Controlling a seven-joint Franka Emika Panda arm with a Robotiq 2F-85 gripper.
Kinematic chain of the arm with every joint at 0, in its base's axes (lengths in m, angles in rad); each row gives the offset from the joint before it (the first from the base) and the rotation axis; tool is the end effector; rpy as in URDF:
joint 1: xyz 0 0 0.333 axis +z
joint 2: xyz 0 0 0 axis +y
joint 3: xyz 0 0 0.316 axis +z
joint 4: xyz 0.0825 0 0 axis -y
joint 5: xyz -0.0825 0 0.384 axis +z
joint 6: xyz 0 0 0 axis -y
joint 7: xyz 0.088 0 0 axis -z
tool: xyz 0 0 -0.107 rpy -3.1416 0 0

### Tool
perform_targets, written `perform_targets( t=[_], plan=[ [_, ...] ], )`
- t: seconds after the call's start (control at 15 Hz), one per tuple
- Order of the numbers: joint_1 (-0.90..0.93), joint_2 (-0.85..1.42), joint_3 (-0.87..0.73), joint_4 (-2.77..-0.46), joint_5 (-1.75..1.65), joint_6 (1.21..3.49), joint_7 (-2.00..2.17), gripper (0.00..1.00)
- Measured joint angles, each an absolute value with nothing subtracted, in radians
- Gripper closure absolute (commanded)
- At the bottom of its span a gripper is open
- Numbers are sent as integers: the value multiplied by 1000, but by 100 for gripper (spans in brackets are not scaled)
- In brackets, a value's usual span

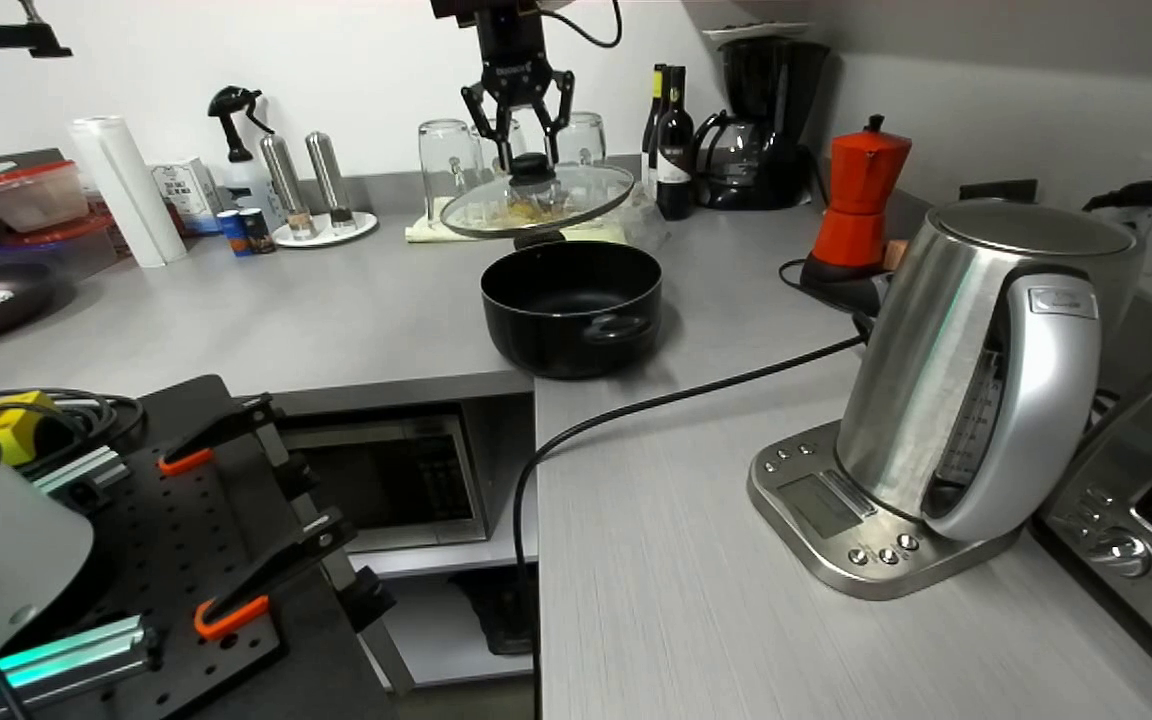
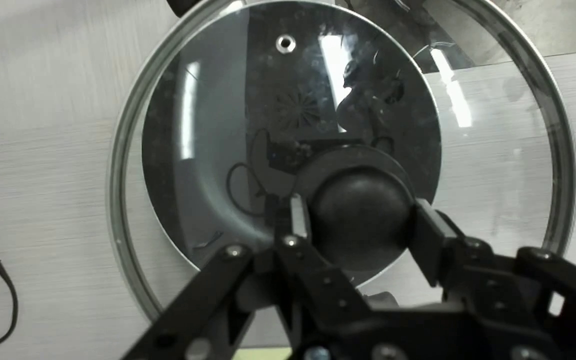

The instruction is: Put the lid on the pot

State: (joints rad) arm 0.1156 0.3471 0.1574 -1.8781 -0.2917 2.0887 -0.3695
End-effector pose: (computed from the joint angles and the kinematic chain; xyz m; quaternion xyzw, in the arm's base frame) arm 0.5962 0.1470 0.3192 0.9154 0.3861 -0.0683 0.0914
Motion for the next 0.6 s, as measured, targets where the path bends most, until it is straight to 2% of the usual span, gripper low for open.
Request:
perform_targets(
  t=[0.6],
  plan=[
    [82,471,141,-1807,-276,2089,-378,75]
  ],
)
